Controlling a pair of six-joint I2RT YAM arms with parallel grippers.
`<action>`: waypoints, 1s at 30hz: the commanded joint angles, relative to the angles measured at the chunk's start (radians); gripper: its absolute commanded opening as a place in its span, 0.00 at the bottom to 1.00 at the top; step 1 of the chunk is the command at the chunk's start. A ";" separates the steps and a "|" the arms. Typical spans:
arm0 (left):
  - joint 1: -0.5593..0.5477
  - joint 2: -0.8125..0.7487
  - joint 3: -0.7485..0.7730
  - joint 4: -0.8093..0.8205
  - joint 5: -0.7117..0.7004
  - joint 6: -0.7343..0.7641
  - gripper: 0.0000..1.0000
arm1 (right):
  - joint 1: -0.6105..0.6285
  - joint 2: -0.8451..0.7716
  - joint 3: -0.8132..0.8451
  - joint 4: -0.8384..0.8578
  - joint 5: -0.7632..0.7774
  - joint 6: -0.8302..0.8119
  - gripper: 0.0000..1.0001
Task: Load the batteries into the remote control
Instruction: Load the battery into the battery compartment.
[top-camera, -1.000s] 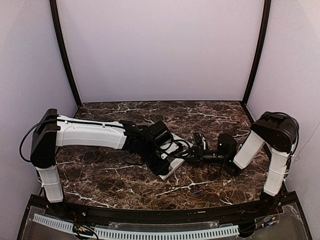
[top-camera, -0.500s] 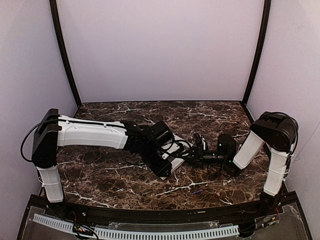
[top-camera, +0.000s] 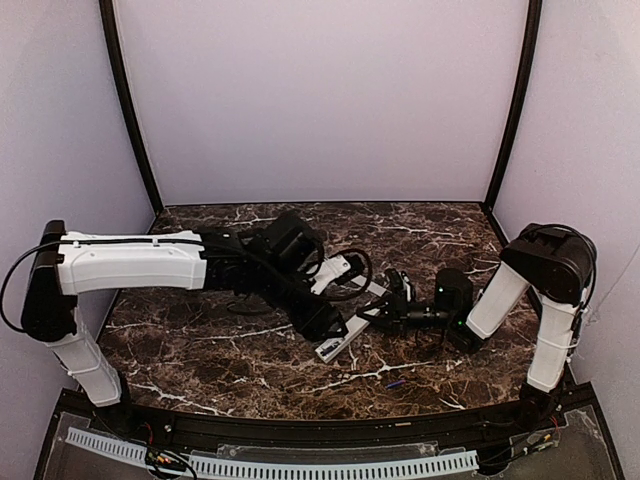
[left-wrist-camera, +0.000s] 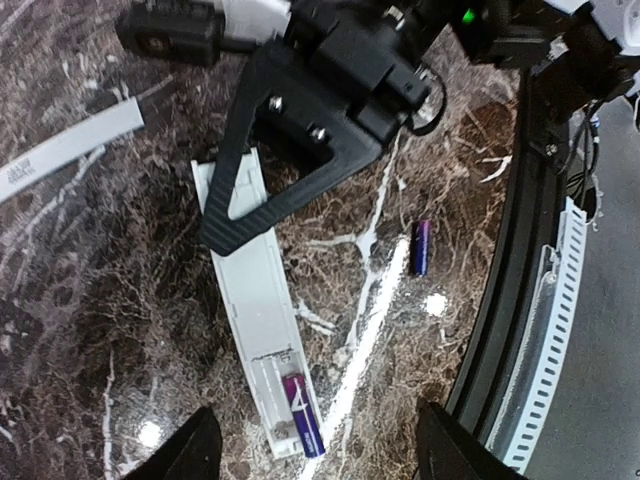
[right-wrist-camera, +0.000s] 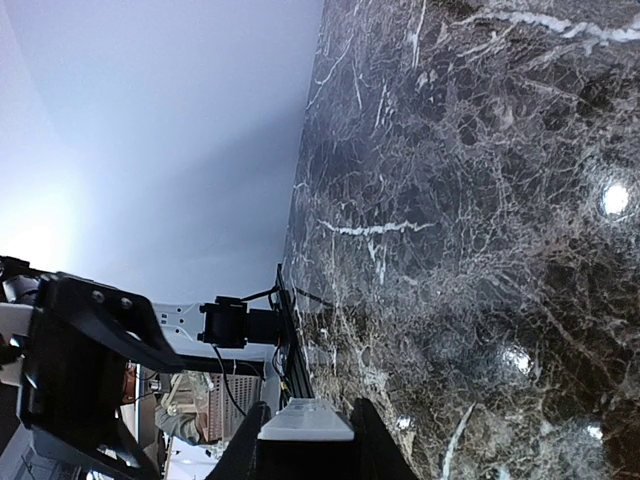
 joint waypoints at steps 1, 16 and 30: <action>0.005 -0.188 -0.115 0.108 0.038 0.163 0.71 | 0.009 -0.018 0.000 0.235 -0.049 0.020 0.00; -0.035 -0.392 -0.337 0.084 0.133 0.697 0.53 | 0.014 -0.071 0.028 0.227 -0.163 0.084 0.00; -0.108 -0.314 -0.314 0.127 0.125 0.891 0.36 | 0.033 -0.097 0.056 0.201 -0.226 0.098 0.00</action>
